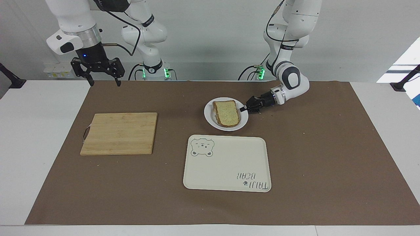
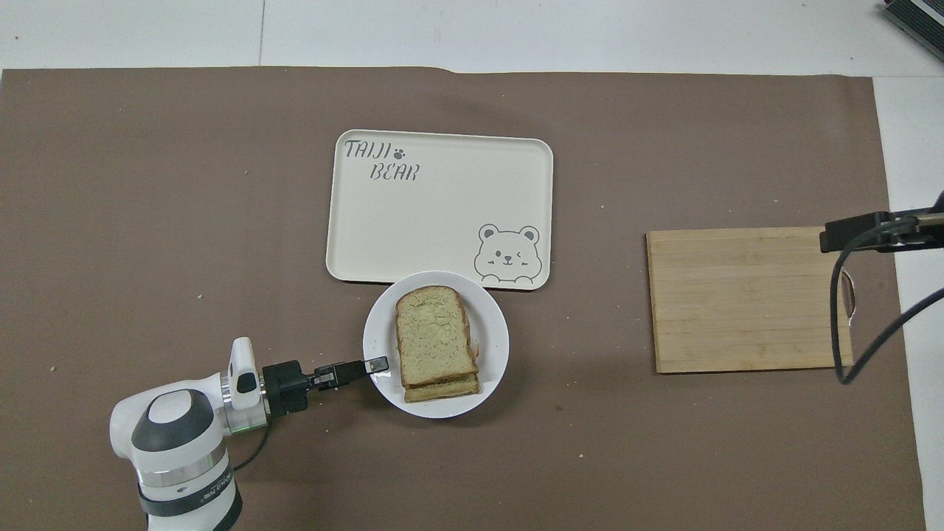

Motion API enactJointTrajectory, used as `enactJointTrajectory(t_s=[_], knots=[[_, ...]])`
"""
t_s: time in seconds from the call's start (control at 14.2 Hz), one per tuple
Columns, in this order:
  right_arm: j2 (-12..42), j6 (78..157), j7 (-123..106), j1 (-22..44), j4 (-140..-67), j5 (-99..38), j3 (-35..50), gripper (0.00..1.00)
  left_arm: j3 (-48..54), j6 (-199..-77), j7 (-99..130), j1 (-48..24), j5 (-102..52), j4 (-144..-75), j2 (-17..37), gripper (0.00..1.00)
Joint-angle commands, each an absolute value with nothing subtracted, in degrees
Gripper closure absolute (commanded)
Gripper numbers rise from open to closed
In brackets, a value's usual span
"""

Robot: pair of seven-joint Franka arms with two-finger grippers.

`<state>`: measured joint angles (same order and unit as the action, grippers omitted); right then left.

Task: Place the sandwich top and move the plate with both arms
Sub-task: 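Slide the plate with the left gripper onto the cream tray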

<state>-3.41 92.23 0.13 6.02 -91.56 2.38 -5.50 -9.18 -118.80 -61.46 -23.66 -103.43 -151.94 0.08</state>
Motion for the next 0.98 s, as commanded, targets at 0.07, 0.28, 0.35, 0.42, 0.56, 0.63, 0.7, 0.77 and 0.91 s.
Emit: enactJointTrajectory(t_s=[0.07,0.28,0.35,0.42,0.56,0.63,0.7,0.77,0.91], knots=[[-4.13,91.32,-1.05,5.27,-91.67,1.23,-5.27,0.0,-9.76,-118.74,-54.16,-23.47,-103.63,-147.94,-2.29,1.0],[-4.13,91.32,-1.05,5.27,-91.67,1.23,-5.27,0.0,-9.49,-124.7,-51.24,-23.47,-103.01,-142.58,-1.33,1.0],[-4.13,91.32,-1.05,5.27,-91.67,1.23,-5.27,0.0,-9.49,-125.41,-51.15,-23.38,-102.57,-141.08,-0.19,1.0],[-4.13,91.32,-1.05,5.27,-91.67,1.23,-5.27,0.0,-9.58,-126.03,-51.07,-23.38,-101.96,-139.24,1.13,1.0],[-4.22,90.8,-1.14,5.27,-91.84,1.23,-5.19,0.0,-9.32,-129.8,-51.24,-23.82,-101.08,-137.12,2.45,1.0],[-4.31,89.05,-1.23,5.36,-91.76,1.23,-5.01,0.0,-9.4,-130.51,-50.81,-23.82,-100.99,-134.67,4.2,1.0],[-4.31,88.86,-1.23,5.36,-91.67,1.23,-4.84,0.0,-9.4,-131.56,-49.41,-23.82,-100.29,-132.47,5.44,1.0],[-4.31,88.94,-1.32,5.36,-91.67,1.23,-4.75,0.0,-9.32,-132.09,-44.61,-23.73,-96.02,-128.88,7.89,1.0],[-4.31,88.42,-1.58,5.27,-91.58,1.14,-5.18,0.0,-9.32,-132.27,-35.02,-23.12,-85.91,-122.46,11.85,1.0]])
